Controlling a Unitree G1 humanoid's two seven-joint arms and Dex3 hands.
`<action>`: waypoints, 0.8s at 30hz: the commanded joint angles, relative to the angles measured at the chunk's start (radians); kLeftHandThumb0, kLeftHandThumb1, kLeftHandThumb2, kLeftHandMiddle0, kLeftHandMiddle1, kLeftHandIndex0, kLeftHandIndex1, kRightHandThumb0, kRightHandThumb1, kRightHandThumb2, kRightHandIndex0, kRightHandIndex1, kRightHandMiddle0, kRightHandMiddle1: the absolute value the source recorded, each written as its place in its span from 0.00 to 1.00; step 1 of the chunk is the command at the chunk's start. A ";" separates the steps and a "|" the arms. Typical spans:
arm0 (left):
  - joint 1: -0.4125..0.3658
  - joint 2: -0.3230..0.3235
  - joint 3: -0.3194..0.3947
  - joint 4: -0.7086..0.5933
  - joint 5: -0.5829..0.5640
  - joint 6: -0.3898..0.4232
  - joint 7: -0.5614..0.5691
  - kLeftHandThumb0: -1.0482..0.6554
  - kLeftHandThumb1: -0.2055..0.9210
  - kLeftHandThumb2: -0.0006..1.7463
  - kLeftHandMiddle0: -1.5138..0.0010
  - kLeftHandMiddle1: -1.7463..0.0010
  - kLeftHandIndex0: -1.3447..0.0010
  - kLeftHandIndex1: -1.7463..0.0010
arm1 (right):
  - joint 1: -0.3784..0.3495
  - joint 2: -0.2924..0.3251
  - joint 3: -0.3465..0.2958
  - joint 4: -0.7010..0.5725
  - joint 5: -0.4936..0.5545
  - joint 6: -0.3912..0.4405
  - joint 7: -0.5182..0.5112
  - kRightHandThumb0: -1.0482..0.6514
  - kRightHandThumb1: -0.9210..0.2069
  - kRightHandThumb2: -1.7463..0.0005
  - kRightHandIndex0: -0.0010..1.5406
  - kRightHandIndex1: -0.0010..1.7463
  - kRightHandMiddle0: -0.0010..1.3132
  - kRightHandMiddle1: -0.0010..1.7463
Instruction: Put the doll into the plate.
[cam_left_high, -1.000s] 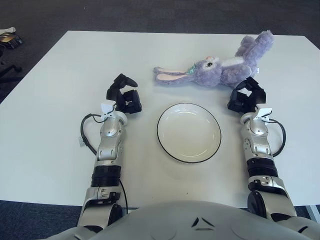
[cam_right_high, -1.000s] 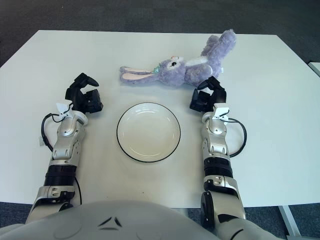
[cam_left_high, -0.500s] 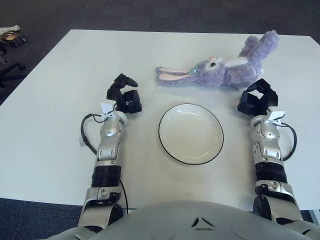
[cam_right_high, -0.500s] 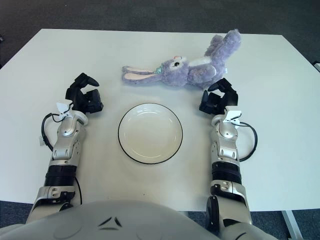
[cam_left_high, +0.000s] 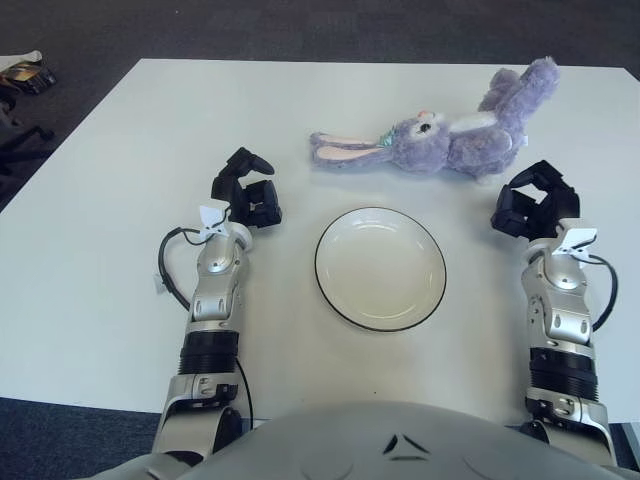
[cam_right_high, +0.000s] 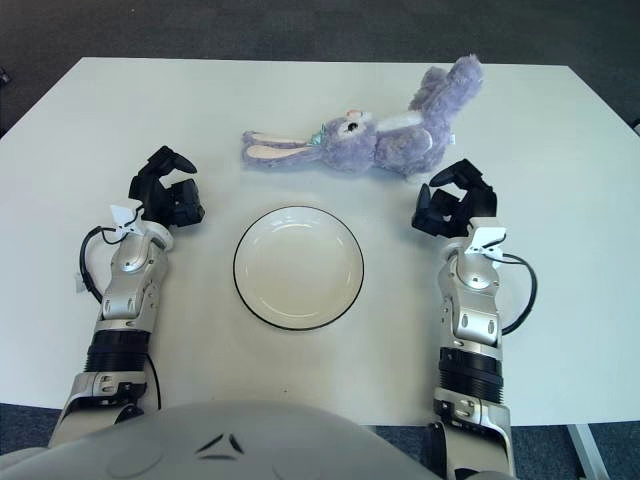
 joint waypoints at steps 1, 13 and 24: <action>0.028 -0.004 0.001 0.031 -0.001 -0.011 0.000 0.32 0.40 0.81 0.13 0.00 0.50 0.00 | 0.012 -0.011 -0.024 -0.055 0.025 0.051 0.010 0.33 0.54 0.24 0.71 1.00 0.47 1.00; 0.027 -0.009 -0.003 0.032 0.013 -0.010 0.016 0.31 0.39 0.81 0.13 0.00 0.49 0.00 | -0.004 -0.035 -0.099 -0.147 0.032 0.147 -0.014 0.33 0.55 0.23 0.70 1.00 0.48 1.00; 0.025 -0.007 -0.002 0.036 0.010 -0.015 0.010 0.31 0.39 0.82 0.13 0.00 0.49 0.00 | -0.030 -0.083 -0.116 -0.152 -0.006 0.181 -0.024 0.33 0.56 0.23 0.70 1.00 0.48 1.00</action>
